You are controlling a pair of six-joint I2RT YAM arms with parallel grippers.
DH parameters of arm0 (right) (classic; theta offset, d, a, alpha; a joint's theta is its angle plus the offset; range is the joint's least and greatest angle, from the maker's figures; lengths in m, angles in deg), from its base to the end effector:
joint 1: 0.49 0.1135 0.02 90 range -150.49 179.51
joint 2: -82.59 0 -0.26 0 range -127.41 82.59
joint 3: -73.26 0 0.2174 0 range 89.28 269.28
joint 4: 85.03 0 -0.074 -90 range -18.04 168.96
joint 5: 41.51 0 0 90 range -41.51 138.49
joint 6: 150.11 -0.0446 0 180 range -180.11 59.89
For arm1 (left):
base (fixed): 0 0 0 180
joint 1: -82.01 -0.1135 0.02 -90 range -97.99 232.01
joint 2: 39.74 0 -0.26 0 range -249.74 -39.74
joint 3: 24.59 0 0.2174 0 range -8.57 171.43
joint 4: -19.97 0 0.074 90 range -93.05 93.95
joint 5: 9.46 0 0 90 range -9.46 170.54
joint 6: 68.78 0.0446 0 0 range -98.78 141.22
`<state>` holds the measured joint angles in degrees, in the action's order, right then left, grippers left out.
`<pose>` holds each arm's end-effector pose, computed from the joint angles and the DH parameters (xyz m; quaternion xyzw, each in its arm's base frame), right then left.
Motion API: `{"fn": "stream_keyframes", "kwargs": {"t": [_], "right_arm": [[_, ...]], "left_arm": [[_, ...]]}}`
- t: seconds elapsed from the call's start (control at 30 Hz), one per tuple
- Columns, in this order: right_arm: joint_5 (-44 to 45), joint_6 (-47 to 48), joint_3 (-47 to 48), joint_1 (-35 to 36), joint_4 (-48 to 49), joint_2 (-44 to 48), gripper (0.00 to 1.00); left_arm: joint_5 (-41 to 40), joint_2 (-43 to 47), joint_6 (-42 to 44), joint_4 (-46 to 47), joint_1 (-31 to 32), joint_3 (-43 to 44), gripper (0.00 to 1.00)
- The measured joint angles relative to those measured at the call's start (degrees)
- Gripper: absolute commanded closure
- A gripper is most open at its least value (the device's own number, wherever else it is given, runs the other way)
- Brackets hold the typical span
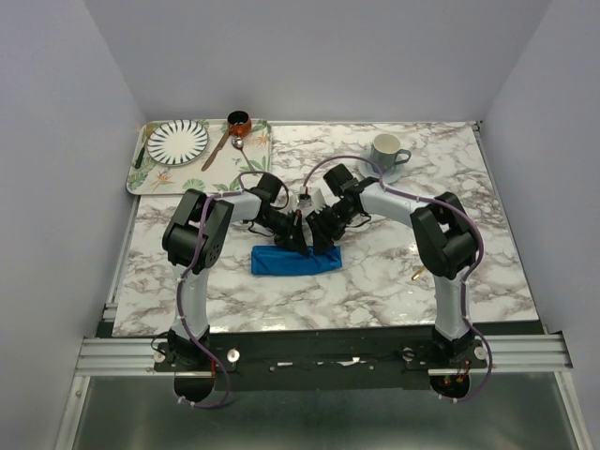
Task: Fold the napkin into a case and place the utensils inside
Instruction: Stuff the top corner of the smaller-rectangle-folded napkin at the center of the board.
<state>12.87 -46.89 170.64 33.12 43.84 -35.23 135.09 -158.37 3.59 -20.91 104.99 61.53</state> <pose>0.3020 0.2319 0.1629 -0.4184 0.8429 0.3241 0.0966 0.3140 -0.1726 0.1292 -0.1072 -0.8754 0.4698 0.0370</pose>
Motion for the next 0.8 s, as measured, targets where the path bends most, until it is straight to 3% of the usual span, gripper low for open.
{"fn": "stream_keyframes", "kwargs": {"t": [0.23, 0.3, 0.53, 0.8], "right_arm": [[1.01, 0.66, 0.04, 0.85, -0.76, 0.85, 0.26], [0.76, 1.05, 0.22, 0.92, -1.09, 1.05, 0.25], [2.19, 3.28, 0.9, 1.79, -2.29, 1.14, 0.3], [10.14, 4.94, 0.92, 4.04, -1.84, 1.55, 0.46]], "left_arm": [[0.48, -0.55, -1.11, 0.33, -0.39, 0.0, 1.0], [0.55, -0.57, -1.11, 0.42, -0.44, 0.0, 1.0], [0.59, -0.59, -1.11, 1.16, -0.48, 0.0, 1.0], [0.83, -0.59, -1.77, 1.9, -0.66, -0.26, 0.98]]}}
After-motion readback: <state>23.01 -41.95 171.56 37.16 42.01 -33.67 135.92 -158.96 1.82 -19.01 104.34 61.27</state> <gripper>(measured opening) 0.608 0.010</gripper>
